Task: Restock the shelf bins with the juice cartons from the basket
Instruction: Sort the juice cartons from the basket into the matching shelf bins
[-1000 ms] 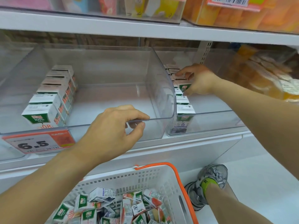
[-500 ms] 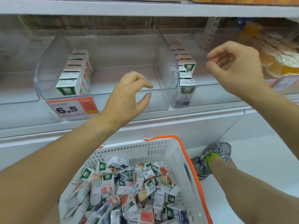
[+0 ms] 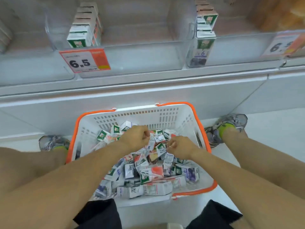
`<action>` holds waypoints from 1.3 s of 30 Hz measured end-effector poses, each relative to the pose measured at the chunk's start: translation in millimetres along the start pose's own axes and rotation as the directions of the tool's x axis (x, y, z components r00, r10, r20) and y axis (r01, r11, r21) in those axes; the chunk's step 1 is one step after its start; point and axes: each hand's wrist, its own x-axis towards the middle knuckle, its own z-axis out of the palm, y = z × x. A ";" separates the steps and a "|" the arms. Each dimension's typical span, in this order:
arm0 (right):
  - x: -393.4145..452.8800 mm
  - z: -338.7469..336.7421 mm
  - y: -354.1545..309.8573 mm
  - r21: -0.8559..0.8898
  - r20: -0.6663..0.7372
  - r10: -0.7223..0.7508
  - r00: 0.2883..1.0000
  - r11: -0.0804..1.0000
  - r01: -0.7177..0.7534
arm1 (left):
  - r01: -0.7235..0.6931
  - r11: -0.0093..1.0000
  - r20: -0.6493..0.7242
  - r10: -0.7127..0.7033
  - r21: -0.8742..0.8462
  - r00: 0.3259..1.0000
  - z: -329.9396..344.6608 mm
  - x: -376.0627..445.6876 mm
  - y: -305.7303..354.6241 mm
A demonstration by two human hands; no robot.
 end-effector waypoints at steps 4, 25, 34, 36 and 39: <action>6.9 30.7 10.1 -0.154 0.230 0.075 0.970 0.987 -0.039 | 0.084 0.992 -0.013 -0.085 -0.089 0.996 43.5 -0.4 -9.5; 3.3 -17.4 23.6 0.799 0.168 0.242 0.956 0.535 -0.276 | 0.626 0.657 0.160 -0.625 -0.421 0.764 57.3 64.6 -25.4; -15.8 -39.6 -17.5 0.899 0.135 0.038 0.990 0.415 -0.139 | 0.537 0.021 0.534 -0.085 -0.843 0.841 3.2 -3.1 -18.8; -26.1 -47.5 -28.3 0.907 0.114 -0.025 0.993 0.412 -0.094 | 0.487 -0.041 0.487 -0.012 -0.873 0.873 -5.4 -14.3 -12.0; -42.5 -60.2 -44.6 0.916 0.067 -0.106 0.992 0.402 -0.019 | 0.391 0.018 0.390 -0.032 -0.920 0.920 -23.1 -26.6 7.0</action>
